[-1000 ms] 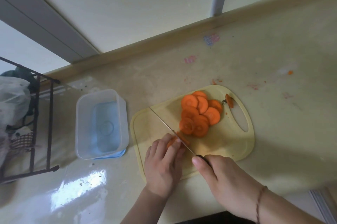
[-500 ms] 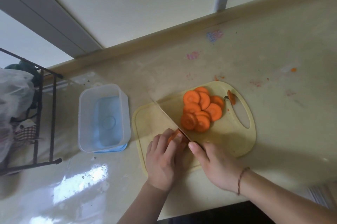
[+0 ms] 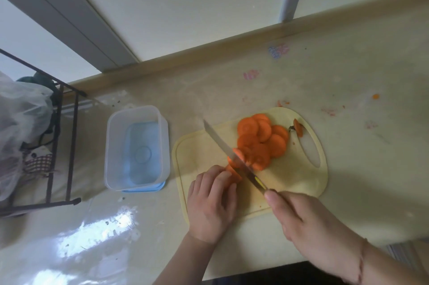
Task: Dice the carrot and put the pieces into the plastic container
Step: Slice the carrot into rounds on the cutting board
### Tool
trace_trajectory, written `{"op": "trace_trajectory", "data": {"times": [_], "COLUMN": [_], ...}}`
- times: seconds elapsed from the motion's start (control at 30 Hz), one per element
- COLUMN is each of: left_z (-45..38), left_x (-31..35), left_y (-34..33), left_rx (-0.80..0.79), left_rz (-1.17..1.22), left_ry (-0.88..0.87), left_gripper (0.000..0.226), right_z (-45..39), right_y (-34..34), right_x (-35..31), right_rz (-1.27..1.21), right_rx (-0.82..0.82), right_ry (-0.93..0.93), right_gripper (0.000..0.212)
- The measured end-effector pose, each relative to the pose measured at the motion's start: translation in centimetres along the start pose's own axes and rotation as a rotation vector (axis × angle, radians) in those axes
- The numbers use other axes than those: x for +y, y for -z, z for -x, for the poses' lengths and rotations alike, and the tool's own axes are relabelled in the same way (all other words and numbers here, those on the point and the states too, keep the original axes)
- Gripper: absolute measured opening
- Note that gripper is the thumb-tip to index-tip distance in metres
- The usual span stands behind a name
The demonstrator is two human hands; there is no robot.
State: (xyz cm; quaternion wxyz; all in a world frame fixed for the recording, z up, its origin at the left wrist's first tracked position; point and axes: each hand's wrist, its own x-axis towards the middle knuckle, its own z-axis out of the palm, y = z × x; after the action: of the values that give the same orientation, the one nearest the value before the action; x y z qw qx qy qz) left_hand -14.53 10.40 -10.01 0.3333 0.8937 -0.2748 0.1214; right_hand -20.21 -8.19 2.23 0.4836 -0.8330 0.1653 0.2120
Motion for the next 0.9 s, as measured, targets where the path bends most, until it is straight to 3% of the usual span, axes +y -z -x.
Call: {"op": "trace_trajectory", "data": {"times": [0.17,0.33,0.5,0.67,0.83,0.9], "left_z": [0.0,0.0,0.1,0.0,0.2,0.2], "left_x": [-0.1,-0.2,-0.7,-0.7,-0.9,-0.9], "left_y": [-0.1,-0.3,-0.5,-0.6,-0.6,-0.7], "left_rx": [0.006,0.008,0.022,0.041,0.025,0.026], "left_rz": [0.007,0.021,0.024,0.022,0.018,0.007], "left_ry": [0.004,-0.007,-0.022,-0.028,-0.045,-0.027], "left_gripper": [0.023,0.016,0.017,0.016,0.015,0.014], "right_z": [1.5,1.8,0.0,-2.7,0.5,0.8], "right_y": [-1.4,-1.3,-1.7,-3.1,-3.0,-2.9], "right_x": [1.0,0.7,1.3,0.9,3.8,4.2], "right_rz": [0.102,0.084,0.043,0.079,0.059,0.067], "right_rx": [0.024,-0.027,-0.037,-0.012,0.013,-0.015], "right_ry": [0.002,-0.047,-0.021,0.045,-0.029,-0.040], "right_gripper": [0.065,0.056,0.070,0.058,0.101,0.099]}}
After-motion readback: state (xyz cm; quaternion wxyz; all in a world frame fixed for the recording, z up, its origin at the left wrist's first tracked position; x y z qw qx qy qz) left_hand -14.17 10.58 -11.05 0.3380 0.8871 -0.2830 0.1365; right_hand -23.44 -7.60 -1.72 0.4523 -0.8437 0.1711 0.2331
